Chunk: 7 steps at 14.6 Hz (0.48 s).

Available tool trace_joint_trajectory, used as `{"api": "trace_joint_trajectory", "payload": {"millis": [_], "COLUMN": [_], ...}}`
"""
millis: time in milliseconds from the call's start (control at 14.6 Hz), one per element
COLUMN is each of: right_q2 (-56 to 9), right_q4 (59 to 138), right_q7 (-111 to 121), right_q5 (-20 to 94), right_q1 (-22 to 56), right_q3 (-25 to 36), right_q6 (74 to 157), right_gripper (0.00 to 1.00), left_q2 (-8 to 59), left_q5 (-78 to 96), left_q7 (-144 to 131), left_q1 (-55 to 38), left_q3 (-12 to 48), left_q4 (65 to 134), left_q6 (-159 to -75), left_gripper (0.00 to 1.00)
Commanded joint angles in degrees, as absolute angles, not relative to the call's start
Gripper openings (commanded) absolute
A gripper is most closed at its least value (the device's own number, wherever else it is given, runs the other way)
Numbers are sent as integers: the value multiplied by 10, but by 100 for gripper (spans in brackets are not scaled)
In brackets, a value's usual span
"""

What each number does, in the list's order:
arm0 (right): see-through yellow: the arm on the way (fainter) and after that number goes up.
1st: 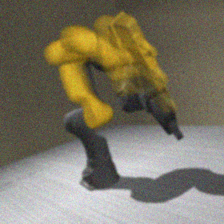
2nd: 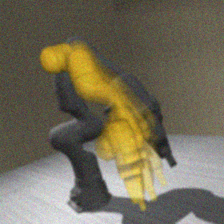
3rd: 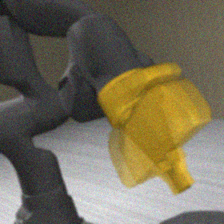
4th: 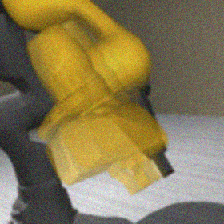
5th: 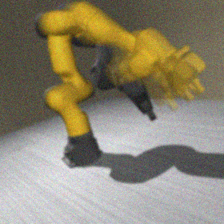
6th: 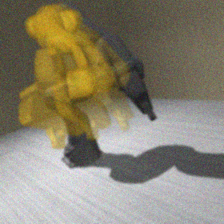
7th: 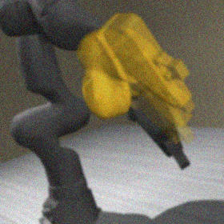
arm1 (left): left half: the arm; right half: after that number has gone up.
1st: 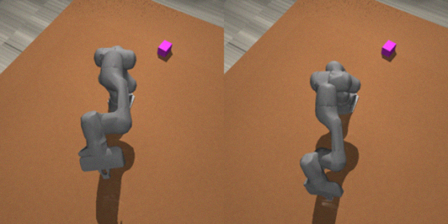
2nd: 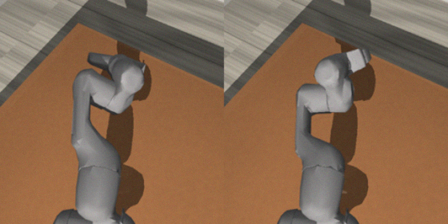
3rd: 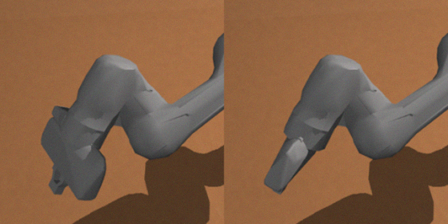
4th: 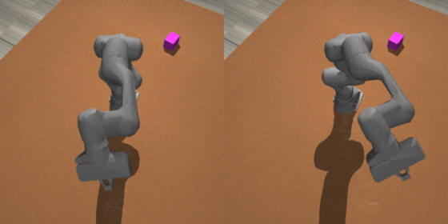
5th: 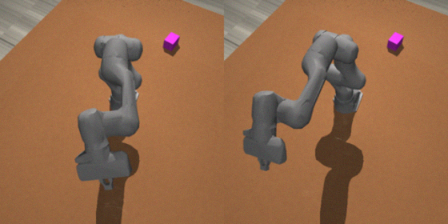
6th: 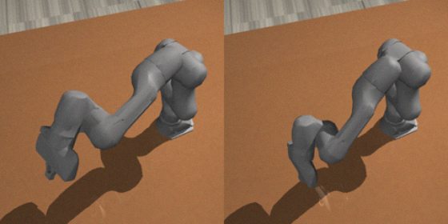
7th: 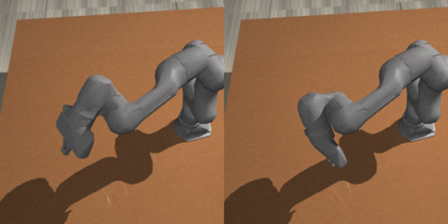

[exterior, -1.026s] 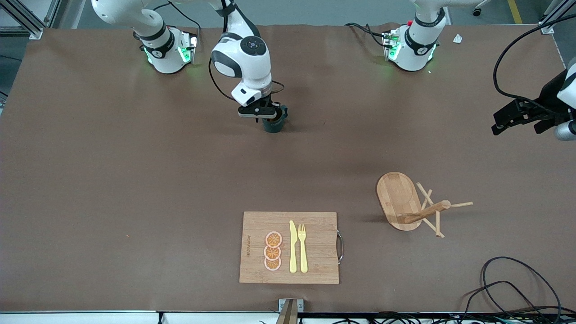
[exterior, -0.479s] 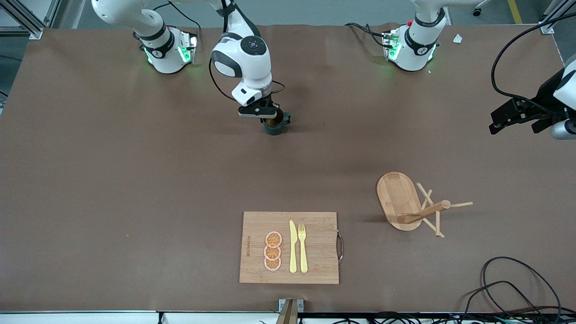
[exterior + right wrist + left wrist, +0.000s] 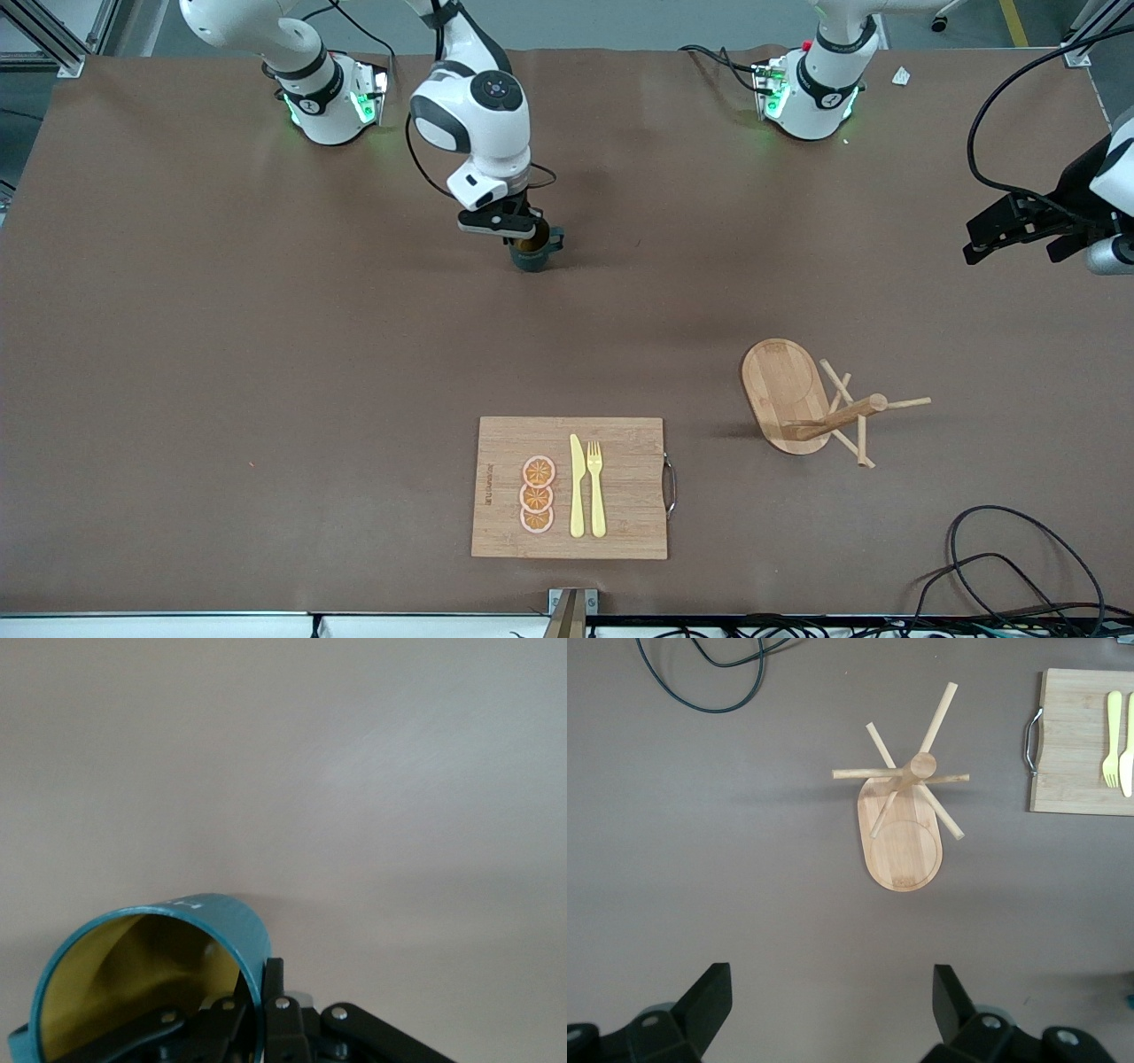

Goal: Transfer cup from left to right arm and place
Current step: 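Close the right gripper on the teal mug rim, then lift and carry the teal mug away from mid-table with the right gripper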

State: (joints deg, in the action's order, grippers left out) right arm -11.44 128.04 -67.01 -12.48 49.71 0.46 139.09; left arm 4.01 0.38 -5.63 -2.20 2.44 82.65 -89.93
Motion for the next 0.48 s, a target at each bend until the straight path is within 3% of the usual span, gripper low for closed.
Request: {"api": "trace_joint_trajectory", "payload": {"millis": [0,205,411], "right_q2": [-53,-19,31], "right_q4": [1268,1240,1241], "right_q7": [-616,-485,-272], "right_q5": [-110,-89,-65], "right_q1": [453,379,256], "right_q3": [0,3,4], "right_q6": [1312,1241,1174], "right_gripper": [0,0,0], "left_q2": [37,37,37], "left_q5": [4,4,4], "left_q7": [-55,-55,-55], "left_q1": [-22,-22,-22], "left_q3": [27,27,27], "left_q4": [821,821,821], "left_q6": [-890,-890,-890], "left_gripper": [100,100,100]}}
